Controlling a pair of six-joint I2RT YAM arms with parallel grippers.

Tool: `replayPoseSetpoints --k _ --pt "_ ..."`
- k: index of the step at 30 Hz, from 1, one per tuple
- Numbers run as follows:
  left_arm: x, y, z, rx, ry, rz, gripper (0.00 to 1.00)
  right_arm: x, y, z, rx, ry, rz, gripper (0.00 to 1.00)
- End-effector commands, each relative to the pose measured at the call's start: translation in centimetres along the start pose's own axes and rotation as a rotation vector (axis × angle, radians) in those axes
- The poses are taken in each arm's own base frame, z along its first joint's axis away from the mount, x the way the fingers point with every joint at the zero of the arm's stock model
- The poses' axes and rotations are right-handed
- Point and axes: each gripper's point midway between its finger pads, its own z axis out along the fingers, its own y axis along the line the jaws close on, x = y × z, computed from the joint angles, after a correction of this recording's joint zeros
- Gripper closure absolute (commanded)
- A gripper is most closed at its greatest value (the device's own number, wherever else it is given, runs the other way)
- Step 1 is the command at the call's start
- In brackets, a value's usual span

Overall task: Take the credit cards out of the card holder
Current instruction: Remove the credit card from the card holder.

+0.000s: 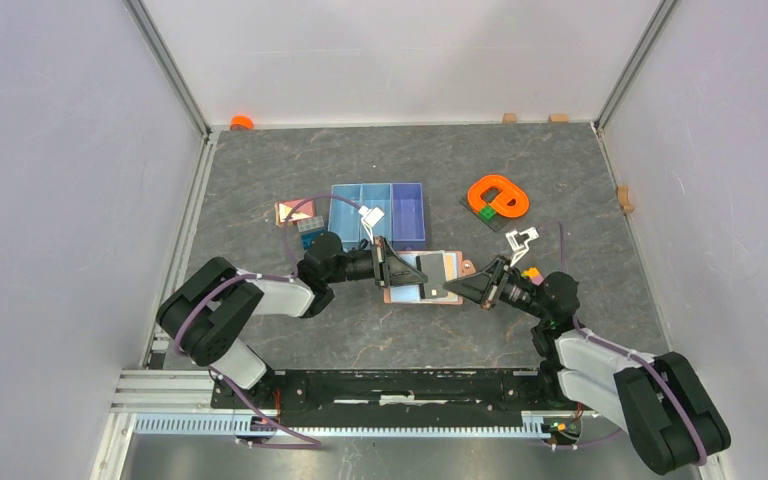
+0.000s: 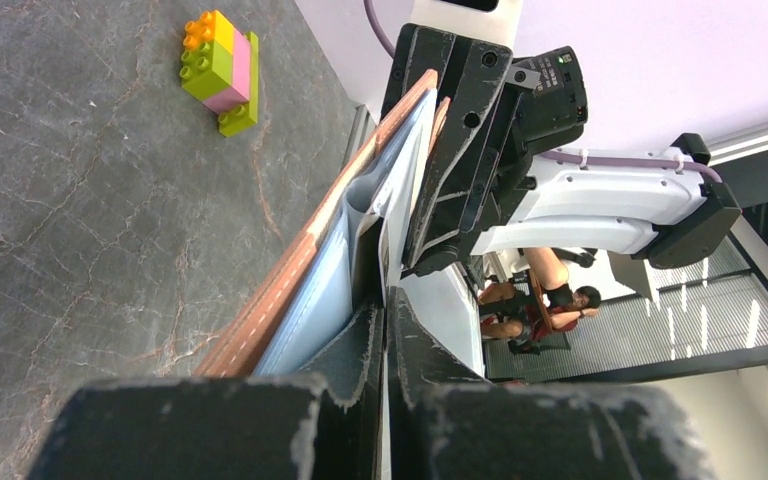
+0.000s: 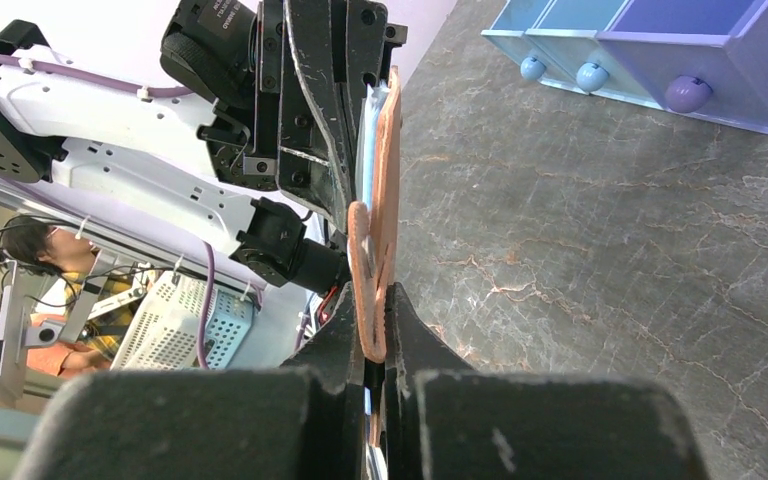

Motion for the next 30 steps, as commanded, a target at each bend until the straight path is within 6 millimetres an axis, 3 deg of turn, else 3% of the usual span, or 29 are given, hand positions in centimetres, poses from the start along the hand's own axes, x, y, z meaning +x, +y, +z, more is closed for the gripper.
replayPoseSetpoints --k 1,30 --pt "-1.71 0.65 -0.37 -0.045 -0.059 0.020 0.96 -1.25 0.93 -0.50 -0.038 -0.051 -0.058 1.00" --pt "-1.83 1.41 -0.63 -0.081 -0.068 0.009 0.97 -1.92 0.84 -1.13 -0.036 -0.081 -0.056 1.00"
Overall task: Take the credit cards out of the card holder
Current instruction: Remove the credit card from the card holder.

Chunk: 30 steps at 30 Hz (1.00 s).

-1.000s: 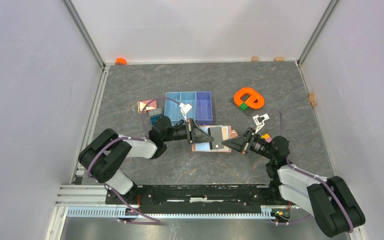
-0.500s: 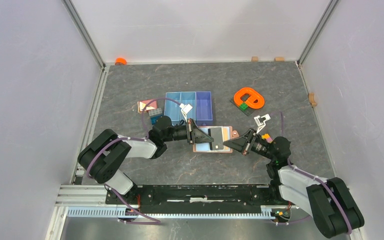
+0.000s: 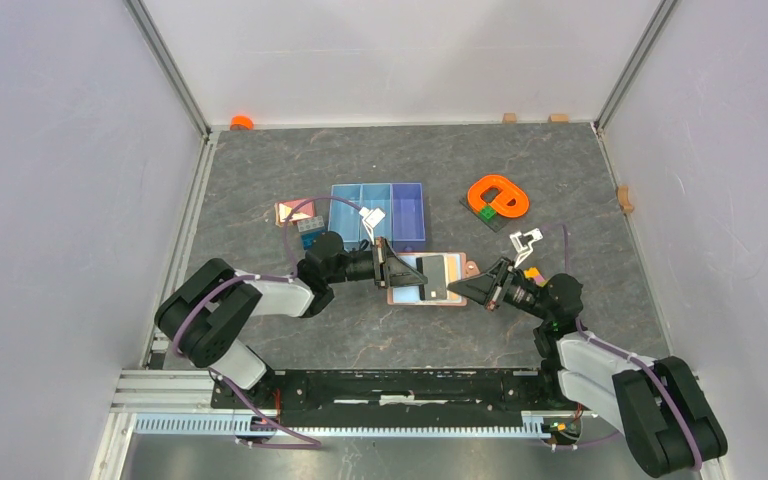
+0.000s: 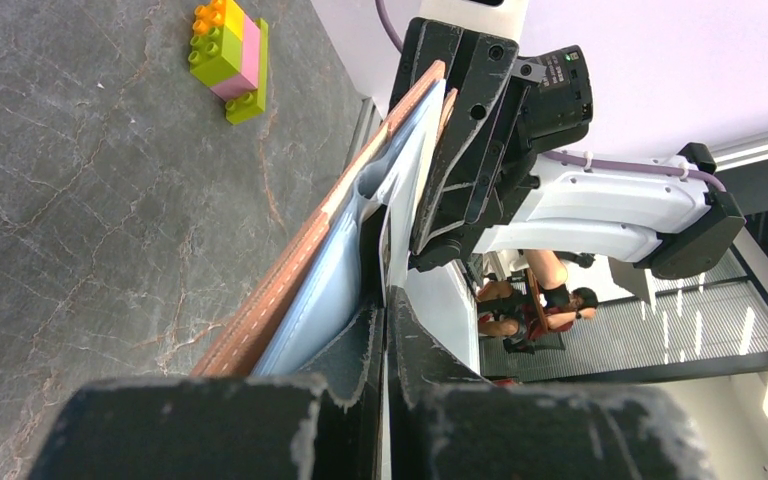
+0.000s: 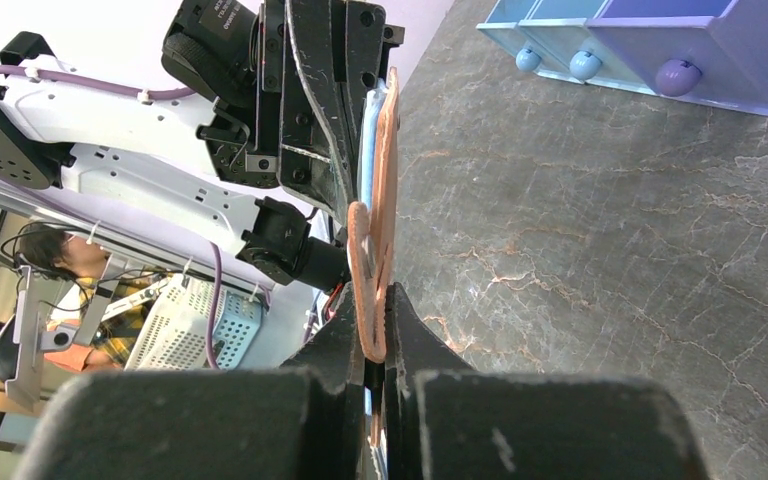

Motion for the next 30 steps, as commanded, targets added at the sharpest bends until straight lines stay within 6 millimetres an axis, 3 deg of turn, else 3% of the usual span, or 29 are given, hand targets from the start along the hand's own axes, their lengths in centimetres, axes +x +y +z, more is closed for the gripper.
replayPoseSetpoints --k 1,2,9,17,22,27,30 --pt "-2.2 1.0 -0.6 -0.055 -0.081 0.035 0.97 -1.7 1.4 -0.3 -0.053 -0.067 -0.085 1.00" --pt "-2.1 1.0 -0.6 -0.054 -0.077 0.036 0.98 -1.7 1.4 -0.3 -0.055 -0.065 -0.089 0.99" --pt "-1.0 -0.2 0.6 -0.022 -0.024 0.073 0.98 -1.3 2.9 0.0 -0.118 -0.040 -0.122 0.63" --pt "-0.4 -1.3 1.2 0.018 0.012 0.081 0.98 -0.1 2.5 1.0 -0.110 0.017 -0.112 0.49" --pt "-0.1 -1.7 1.5 0.045 0.032 0.072 0.98 0.1 1.9 1.3 -0.086 0.029 -0.102 0.58" --pt "-0.2 -0.6 1.3 -0.040 0.024 0.092 0.98 0.3 1.0 1.3 -0.050 0.032 -0.074 1.00" --pt "-0.6 0.3 0.8 -0.093 0.004 0.088 0.98 -0.1 0.5 1.0 -0.028 0.009 -0.064 1.00"
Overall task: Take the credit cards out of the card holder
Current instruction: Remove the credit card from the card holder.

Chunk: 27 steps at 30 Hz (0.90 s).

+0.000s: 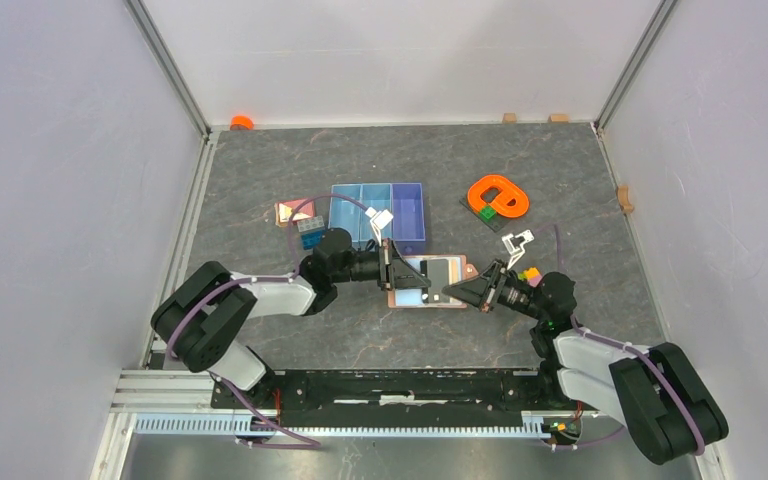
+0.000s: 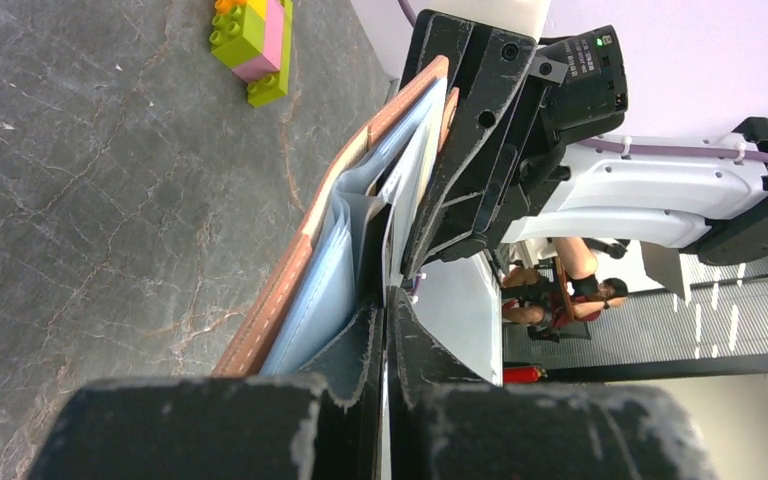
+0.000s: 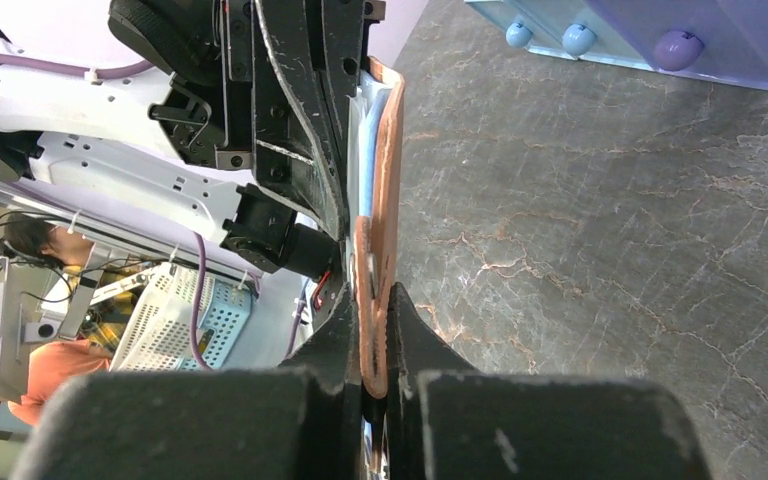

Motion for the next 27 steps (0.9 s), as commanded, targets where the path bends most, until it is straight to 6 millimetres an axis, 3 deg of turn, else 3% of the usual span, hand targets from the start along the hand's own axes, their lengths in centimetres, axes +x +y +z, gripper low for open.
replayPoseSetpoints --k 1,7,16,18,25,27 --pt "-1.7 0.4 -0.3 -0.056 -0.056 0.049 0.98 -1.8 0.7 -0.1 -0.021 -0.063 -0.051 1.00" --pt "-2.4 1.2 -0.9 -0.042 -0.087 -0.008 0.98 -3.3 0.9 -1.1 -0.023 -0.137 -0.063 1.00" --pt "-2.9 0.8 -1.5 -0.042 -0.104 0.006 0.98 -2.7 0.0 -1.7 -0.001 -0.142 -0.032 1.00" --pt "-3.5 0.5 -2.2 -0.058 -0.129 0.019 0.98 -2.9 -1.0 -2.0 0.040 -0.152 -0.026 1.00" --pt "-5.3 3.1 -4.9 -0.337 -0.219 0.104 0.98 -3.2 -5.7 -3.2 0.259 -0.177 -0.031 1.00" --pt "-5.9 3.9 -5.9 -0.424 -0.238 0.130 0.98 -4.4 -6.4 -3.3 0.313 -0.198 -0.070 1.00"
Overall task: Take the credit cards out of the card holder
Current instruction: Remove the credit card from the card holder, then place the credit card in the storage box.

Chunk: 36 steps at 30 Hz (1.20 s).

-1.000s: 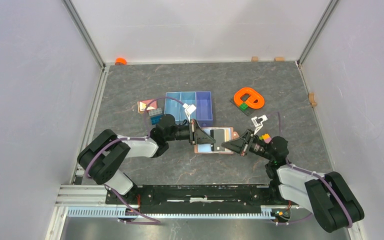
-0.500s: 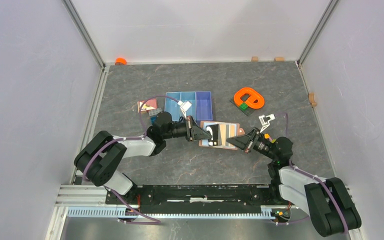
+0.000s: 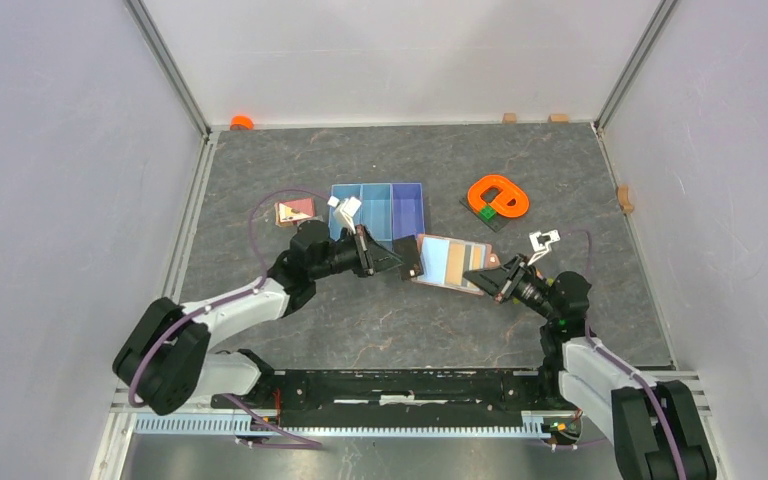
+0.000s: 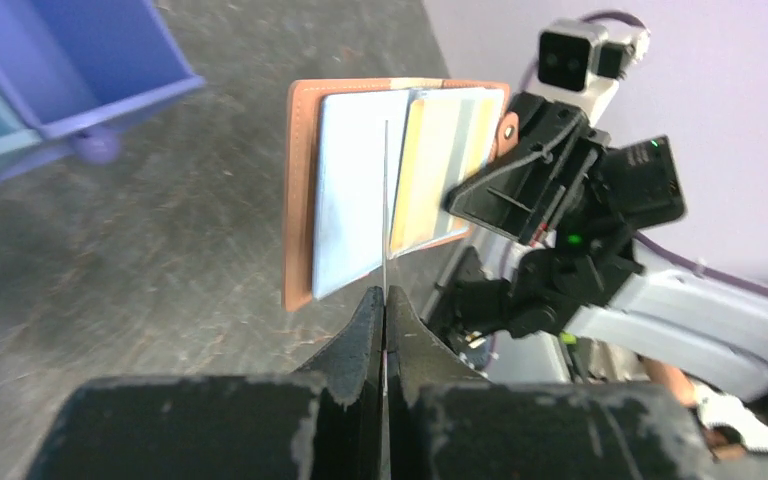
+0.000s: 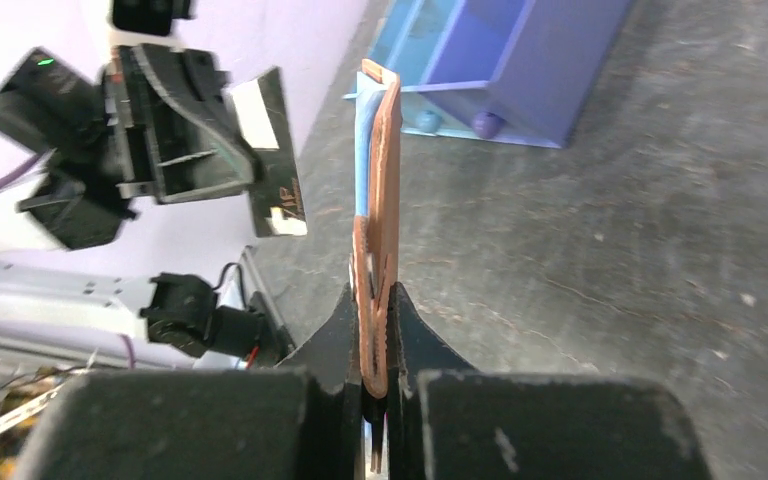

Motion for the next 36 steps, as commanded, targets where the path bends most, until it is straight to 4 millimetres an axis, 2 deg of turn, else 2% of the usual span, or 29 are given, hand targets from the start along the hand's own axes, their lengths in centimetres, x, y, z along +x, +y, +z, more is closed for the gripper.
replayPoseSetpoints --k 1,6,9,12,19,26,29,33,36 --pt "-2.3 3.0 -1.4 -0.243 -0.081 0.126 0.98 -0.6 -3.3 -0.3 0.165 -0.025 -0.063 1.00" --pt "-5.1 5.1 -2.7 -0.458 -0.134 0.206 0.98 -1.8 -3.9 -0.7 0.230 -0.066 -0.126 1.00" --pt "-5.9 6.3 -3.0 -0.589 -0.084 0.219 0.98 -2.4 -4.1 -0.9 0.261 -0.085 -0.156 1.00" --pt "-7.5 6.8 -3.3 -0.685 -0.081 0.257 0.98 -2.6 -4.1 -0.9 0.263 -0.089 -0.169 1.00" --pt "-11.6 8.4 -6.3 -0.935 -0.173 0.384 0.98 -2.7 -4.2 -0.9 0.271 -0.089 -0.179 1.00" --pt "-13.3 8.0 -6.5 -1.063 -0.068 0.400 0.98 -2.7 -4.5 -0.9 0.281 -0.088 -0.185 1.00" --pt "-15.2 8.1 -7.9 -1.192 -0.041 0.443 0.98 -2.7 -4.7 -0.9 0.287 -0.087 -0.185 1.00" --pt "-15.7 10.1 -8.1 -1.280 0.081 0.428 0.98 -2.6 -4.7 -0.8 0.283 -0.081 -0.182 1.00" --pt "-15.6 11.7 -7.0 -1.269 0.171 0.405 0.98 -2.6 -4.6 -0.8 0.278 -0.083 -0.183 1.00"
